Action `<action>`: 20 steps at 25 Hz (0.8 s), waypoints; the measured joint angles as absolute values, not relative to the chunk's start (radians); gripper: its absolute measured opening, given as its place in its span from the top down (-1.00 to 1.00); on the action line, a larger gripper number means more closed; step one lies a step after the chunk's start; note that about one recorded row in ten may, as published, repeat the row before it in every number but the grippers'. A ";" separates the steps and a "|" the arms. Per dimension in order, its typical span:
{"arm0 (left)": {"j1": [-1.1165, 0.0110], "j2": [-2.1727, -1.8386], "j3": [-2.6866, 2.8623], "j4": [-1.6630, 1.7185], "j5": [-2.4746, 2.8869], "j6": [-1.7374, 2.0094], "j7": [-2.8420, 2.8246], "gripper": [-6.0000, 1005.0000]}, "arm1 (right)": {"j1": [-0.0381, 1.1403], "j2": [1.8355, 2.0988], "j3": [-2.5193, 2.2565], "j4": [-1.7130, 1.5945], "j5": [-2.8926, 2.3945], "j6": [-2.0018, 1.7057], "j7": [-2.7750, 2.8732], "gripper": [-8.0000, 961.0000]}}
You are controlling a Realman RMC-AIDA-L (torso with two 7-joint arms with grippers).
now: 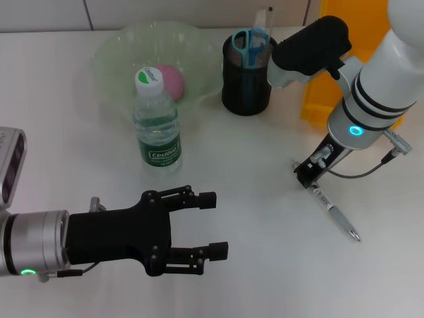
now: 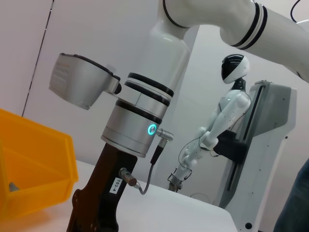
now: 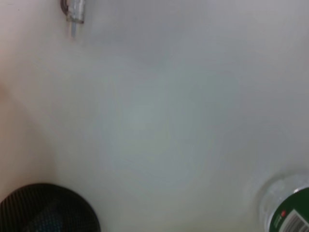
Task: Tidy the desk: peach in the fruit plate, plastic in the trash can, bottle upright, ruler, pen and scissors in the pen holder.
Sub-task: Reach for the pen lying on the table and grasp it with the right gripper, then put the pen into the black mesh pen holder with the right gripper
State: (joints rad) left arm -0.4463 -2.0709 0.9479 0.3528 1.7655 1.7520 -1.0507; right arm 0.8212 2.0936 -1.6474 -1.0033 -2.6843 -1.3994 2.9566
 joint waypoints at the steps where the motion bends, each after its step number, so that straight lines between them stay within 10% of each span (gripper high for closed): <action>1: -0.446 -2.071 0.948 0.353 1.766 1.752 -1.051 -0.69 | 0.821 2.093 -1.647 -1.004 -2.684 -1.400 2.957 0.55; 20: -0.443 -2.069 0.948 0.353 1.759 1.763 -1.051 -0.69 | 0.712 2.083 -1.617 -1.203 -2.683 -1.424 2.939 0.75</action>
